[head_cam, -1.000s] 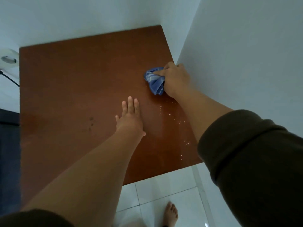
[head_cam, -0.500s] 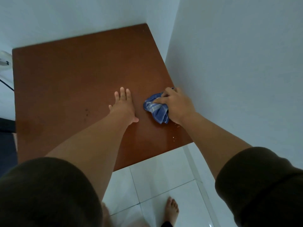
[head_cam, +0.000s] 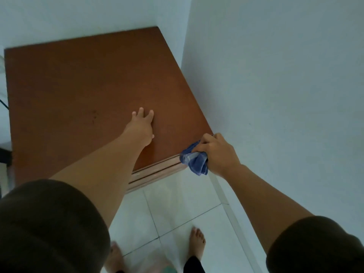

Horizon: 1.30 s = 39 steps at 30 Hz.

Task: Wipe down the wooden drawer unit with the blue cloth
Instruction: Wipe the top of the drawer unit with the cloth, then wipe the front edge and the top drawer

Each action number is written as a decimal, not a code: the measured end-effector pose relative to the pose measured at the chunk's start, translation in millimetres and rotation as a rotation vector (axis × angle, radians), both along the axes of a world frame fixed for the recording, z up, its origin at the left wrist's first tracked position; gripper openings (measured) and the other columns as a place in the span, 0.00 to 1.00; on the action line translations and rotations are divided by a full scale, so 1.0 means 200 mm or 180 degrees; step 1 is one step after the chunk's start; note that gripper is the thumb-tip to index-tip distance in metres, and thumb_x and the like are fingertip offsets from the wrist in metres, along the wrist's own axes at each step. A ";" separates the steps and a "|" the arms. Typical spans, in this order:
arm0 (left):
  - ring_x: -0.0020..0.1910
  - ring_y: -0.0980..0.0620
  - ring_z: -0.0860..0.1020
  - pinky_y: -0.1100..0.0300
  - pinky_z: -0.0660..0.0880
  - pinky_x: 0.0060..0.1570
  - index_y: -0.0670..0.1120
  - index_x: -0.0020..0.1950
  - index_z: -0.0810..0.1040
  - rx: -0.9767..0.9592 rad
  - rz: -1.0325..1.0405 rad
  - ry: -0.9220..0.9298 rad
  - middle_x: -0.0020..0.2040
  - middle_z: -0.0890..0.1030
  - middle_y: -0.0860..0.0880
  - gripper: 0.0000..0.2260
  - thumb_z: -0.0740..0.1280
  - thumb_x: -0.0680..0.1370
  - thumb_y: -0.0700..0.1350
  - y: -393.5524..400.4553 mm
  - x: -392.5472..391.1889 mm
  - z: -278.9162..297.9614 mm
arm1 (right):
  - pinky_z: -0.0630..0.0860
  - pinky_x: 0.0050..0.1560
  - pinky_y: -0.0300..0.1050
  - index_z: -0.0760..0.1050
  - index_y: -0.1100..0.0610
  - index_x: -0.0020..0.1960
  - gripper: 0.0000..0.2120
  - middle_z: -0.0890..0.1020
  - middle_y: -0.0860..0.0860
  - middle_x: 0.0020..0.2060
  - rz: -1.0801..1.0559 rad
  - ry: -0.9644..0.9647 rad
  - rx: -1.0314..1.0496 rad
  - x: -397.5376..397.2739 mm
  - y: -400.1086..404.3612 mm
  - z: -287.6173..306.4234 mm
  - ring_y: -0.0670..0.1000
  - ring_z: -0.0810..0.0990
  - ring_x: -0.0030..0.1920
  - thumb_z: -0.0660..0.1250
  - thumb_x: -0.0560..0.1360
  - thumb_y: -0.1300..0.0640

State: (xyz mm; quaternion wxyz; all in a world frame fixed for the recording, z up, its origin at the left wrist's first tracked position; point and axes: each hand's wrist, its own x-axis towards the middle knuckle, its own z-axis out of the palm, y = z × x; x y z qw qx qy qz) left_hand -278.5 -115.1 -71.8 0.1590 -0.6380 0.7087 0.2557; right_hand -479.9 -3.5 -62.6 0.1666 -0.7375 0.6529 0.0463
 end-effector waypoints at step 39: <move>0.76 0.47 0.55 0.50 0.50 0.75 0.59 0.76 0.55 -0.1717 -0.1820 0.0044 0.77 0.57 0.50 0.21 0.48 0.82 0.57 0.11 -0.40 -0.20 | 0.65 0.35 0.38 0.67 0.57 0.47 0.14 0.75 0.53 0.41 -0.1981 -0.2444 -0.3595 -0.07 0.09 -0.81 0.52 0.73 0.37 0.62 0.64 0.51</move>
